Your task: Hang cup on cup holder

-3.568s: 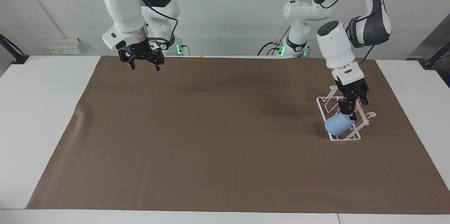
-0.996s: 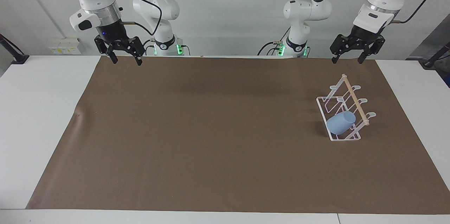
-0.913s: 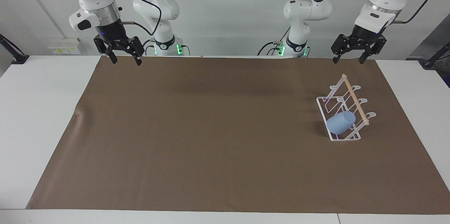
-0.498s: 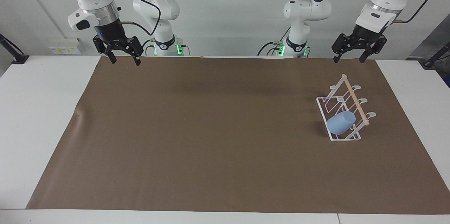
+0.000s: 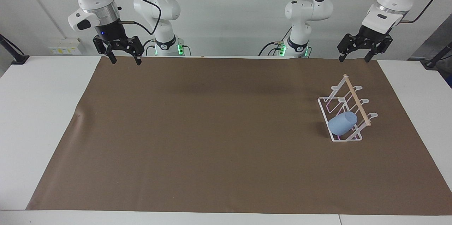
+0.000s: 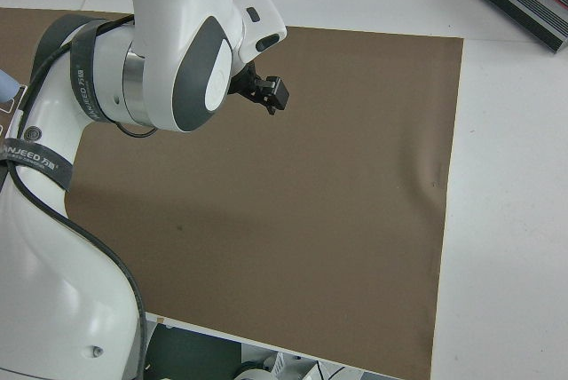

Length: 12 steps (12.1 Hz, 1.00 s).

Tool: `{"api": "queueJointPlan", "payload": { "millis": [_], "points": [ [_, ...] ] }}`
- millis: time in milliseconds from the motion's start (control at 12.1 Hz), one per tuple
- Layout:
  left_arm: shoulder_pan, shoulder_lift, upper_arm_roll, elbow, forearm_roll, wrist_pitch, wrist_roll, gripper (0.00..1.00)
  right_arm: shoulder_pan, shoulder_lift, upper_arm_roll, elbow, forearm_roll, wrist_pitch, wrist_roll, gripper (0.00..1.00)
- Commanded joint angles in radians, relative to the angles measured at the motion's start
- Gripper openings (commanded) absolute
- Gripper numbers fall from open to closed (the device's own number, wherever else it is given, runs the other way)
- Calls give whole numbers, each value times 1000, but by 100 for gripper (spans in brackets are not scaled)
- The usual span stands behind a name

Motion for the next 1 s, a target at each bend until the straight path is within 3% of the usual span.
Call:
{"api": "queueJointPlan", "payload": {
  "millis": [0, 166, 913],
  "points": [
    [11, -21, -10, -20, 12, -22, 25, 100, -14, -17, 2, -8, 6, -6, -84, 100],
    [13, 17, -10, 29, 17, -37, 25, 100, -14, -18, 2, -11, 6, -7, -87, 100],
    [5, -4, -10, -15, 14, -19, 25, 100, 3, -70, 7, -83, -49, -47, -168, 100]
  ]
}}
